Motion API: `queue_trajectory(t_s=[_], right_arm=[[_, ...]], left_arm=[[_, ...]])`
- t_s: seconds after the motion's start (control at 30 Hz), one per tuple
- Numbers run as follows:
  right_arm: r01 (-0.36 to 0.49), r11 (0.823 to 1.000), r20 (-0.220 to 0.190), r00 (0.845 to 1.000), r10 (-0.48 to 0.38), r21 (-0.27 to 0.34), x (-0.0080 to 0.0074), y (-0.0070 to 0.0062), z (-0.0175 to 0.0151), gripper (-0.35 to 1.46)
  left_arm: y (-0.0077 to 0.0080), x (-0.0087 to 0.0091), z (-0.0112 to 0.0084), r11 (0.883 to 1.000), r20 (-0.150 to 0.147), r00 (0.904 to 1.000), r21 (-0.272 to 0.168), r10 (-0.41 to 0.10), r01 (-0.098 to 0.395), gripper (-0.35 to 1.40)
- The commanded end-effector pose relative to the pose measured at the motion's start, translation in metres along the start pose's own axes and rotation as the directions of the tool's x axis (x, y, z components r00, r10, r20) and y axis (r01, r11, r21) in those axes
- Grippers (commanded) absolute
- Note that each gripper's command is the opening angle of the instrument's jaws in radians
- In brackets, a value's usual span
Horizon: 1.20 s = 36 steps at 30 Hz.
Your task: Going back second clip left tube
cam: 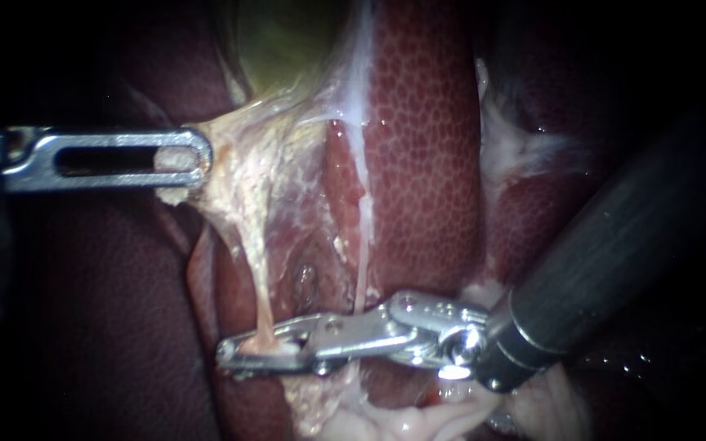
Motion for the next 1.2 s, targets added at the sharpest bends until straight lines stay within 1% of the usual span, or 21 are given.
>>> queue_trajectory(t_s=[0.03, 0.3, 0.33, 0.37, 0.4, 0.43, 0.5, 0.57, 0.73, 0.83, 0.9, 1.0, 1.2], right_arm=[[0.000, 1.000, 0.000, 1.000, 0.000, 0.000, 0.0000, 0.0000, 0.0000, -0.35], [0.000, 1.000, 0.001, 1.000, 0.000, 0.003, 0.0002, -0.0001, 0.0003, -0.35], [-0.001, 1.000, 0.000, 1.000, 0.001, 0.003, 0.0004, -0.0001, 0.0005, -0.24], [-0.001, 1.000, -0.001, 1.000, 0.001, 0.001, 0.0005, 0.0000, 0.0007, -0.03], [0.004, 1.000, 0.002, 1.000, -0.004, -0.001, 0.0007, 0.0001, 0.0011, 0.24], [0.010, 1.000, -0.007, 1.000, -0.010, -0.001, 0.0008, 0.0003, 0.0015, 0.44], [0.018, 1.000, -0.032, 0.999, -0.018, -0.001, 0.0010, 0.0006, 0.0022, 0.56], [0.019, 1.000, -0.052, 0.998, -0.019, -0.008, 0.0011, 0.0008, 0.0027, 0.60], [0.036, 0.999, -0.051, 0.998, -0.037, -0.009, 0.0011, 0.0009, 0.0026, 0.60], [0.059, 0.998, -0.050, 0.997, -0.059, -0.009, 0.0011, 0.0010, 0.0022, 0.60], [0.059, 0.998, -0.050, 0.997, -0.059, -0.007, 0.0010, 0.0011, 0.0018, 0.60], [0.070, 0.998, -0.049, 0.996, -0.070, -0.004, 0.0008, 0.0014, 0.0009, 0.60], [0.086, 0.996, -0.046, 0.995, -0.085, 0.009, 0.0001, 0.0015, -0.0022, 0.60]], left_arm=[[0.0001, 0.0000, 0.0000, 1.000, 0.001, 1.0000, 0.000, 0.000, 0.000, -0.35], [0.0002, -0.0001, 0.0000, 1.000, 0.000, 1.0000, 0.000, 0.001, -0.001, -0.35], [0.0002, -0.0001, 0.0000, 1.000, 0.000, 1.0000, 0.000, 0.001, -0.001, -0.35], [0.0002, 0.0000, 0.0000, 1.000, 0.000, 1.0000, 0.000, 0.001, -0.001, -0.35], [0.0002, 0.0000, 0.0000, 1.000, 0.000, 1.0000, 0.000, 0.001, -0.001, -0.35], [0.0002, 0.0000, 0.0000, 1.000, 0.001, 1.0000, 0.000, 0.001, -0.001, -0.35], [0.0002, 0.0000, 0.0001, 1.000, 0.001, 1.0000, 0.000, 0.001, -0.001, -0.35], [0.0002, 0.0000, 0.0001, 1.000, 0.001, 1.0000, 0.000, 0.001, -0.001, -0.35], [0.0002, 0.0000, 0.0000, 1.000, 0.001, 1.0000, -0.001, 0.001, -0.001, -0.35], [0.0002, 0.0000, 0.0000, 1.000, 0.001, 1.0000, -0.001, 0.001, -0.001, -0.35], [0.0002, 0.0000, 0.0000, 1.000, 0.001, 1.0000, -0.001, 0.001, -0.001, -0.35], [0.0002, 0.0000, 0.0000, 1.000, 0.001, 1.0000, -0.001, 0.001, -0.001, -0.35], [0.0002, 0.0001, -0.0001, 1.000, 0.001, 1.0000, 0.000, 0.001, -0.001, -0.35]])
